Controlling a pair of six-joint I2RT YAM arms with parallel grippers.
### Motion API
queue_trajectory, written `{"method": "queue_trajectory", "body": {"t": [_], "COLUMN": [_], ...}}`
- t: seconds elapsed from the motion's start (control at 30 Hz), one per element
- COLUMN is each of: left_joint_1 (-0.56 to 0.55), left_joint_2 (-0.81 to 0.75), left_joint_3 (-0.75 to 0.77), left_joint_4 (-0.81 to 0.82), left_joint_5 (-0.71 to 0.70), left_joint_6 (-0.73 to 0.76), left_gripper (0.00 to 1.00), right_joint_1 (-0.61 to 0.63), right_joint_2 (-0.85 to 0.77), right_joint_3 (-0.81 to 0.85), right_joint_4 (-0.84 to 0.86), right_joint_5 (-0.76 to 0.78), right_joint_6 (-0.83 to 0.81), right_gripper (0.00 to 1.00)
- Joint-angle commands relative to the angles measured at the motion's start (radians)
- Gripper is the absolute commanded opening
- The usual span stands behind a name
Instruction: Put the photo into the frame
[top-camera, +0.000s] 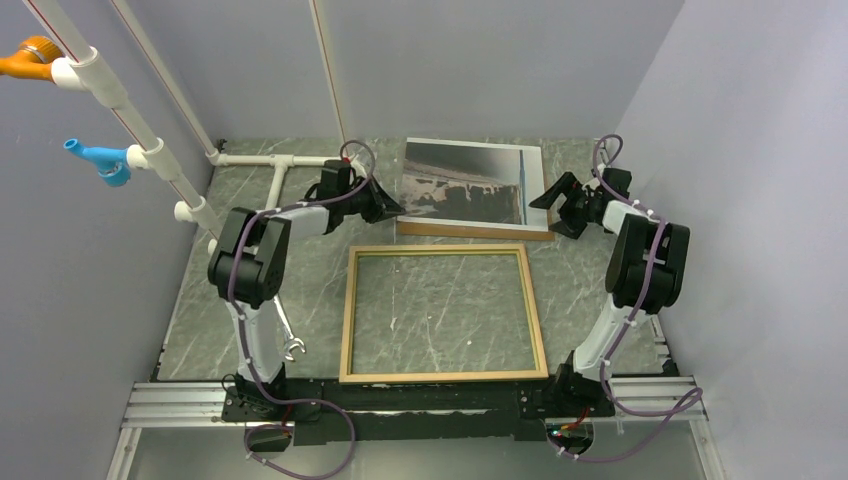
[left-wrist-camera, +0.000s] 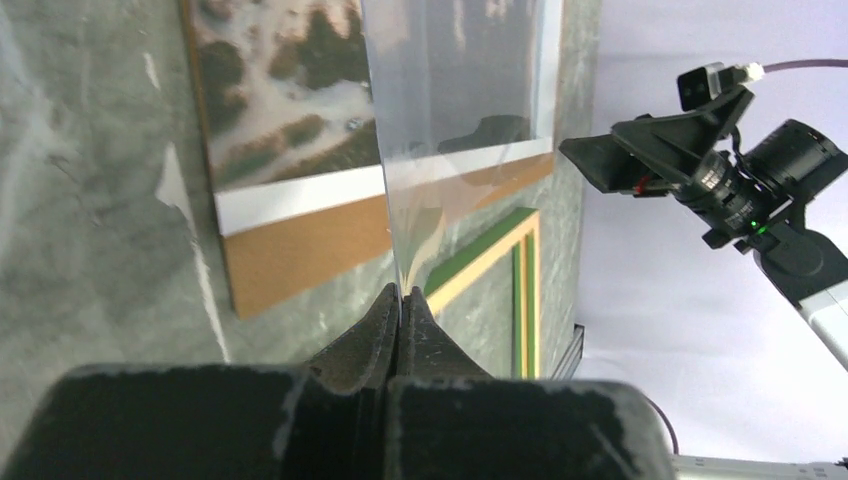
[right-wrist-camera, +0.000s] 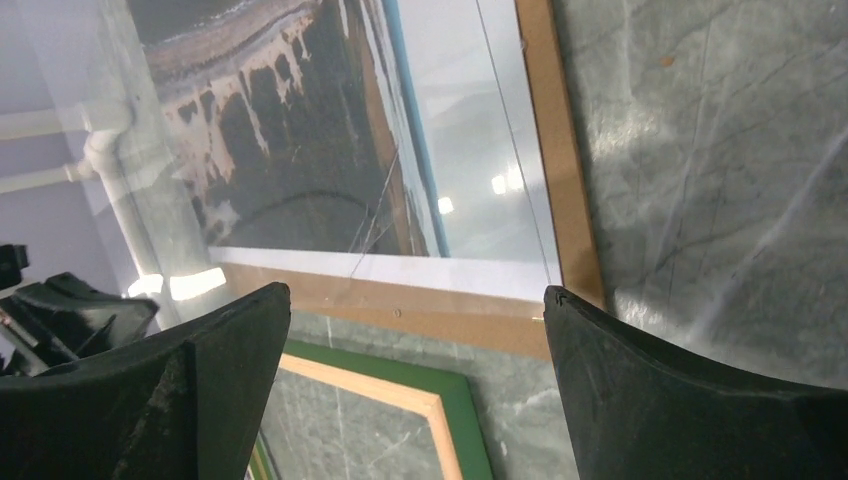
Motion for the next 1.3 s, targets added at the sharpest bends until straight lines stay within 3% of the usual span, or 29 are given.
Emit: {"method": "queue_trajectory", "body": {"t": [0.0,0.53,1.07,1.27], "left_joint_1": [-0.007,-0.047,-0.164,-0.169], "left_joint_2": [-0.156,-0.515,-0.796,-0.856], "left_joint_3": [-0.049,-0.413,-0.644,-0.727], "left_joint_4": [0.028,0.112,-0.094,-0.089], "left_joint_5": [-0.005,-0.001,-0.068,-0.095], "left_joint_6": [-0.021,-0.178,-0.025,-0.088], "left_gripper": [0.0,0.0,0.0,0.0], "right_joint_1": [0.004,0.005,0.005,0.016], "right_joint_2": [-0.1,-0.327,-0.504,-0.654], "right_joint_3": [-0.007,-0.135,-0.286,-0.352], "right_joint_4": [-0.056,-0.169,-0.26,-0.298], "right_joint_5": [0.029,0.049,0.106,0.073], "right_joint_6": [-0.032,-0.087,-0.136,-0.071], "right_gripper": [1.0,1.0,1.0,1.0]}}
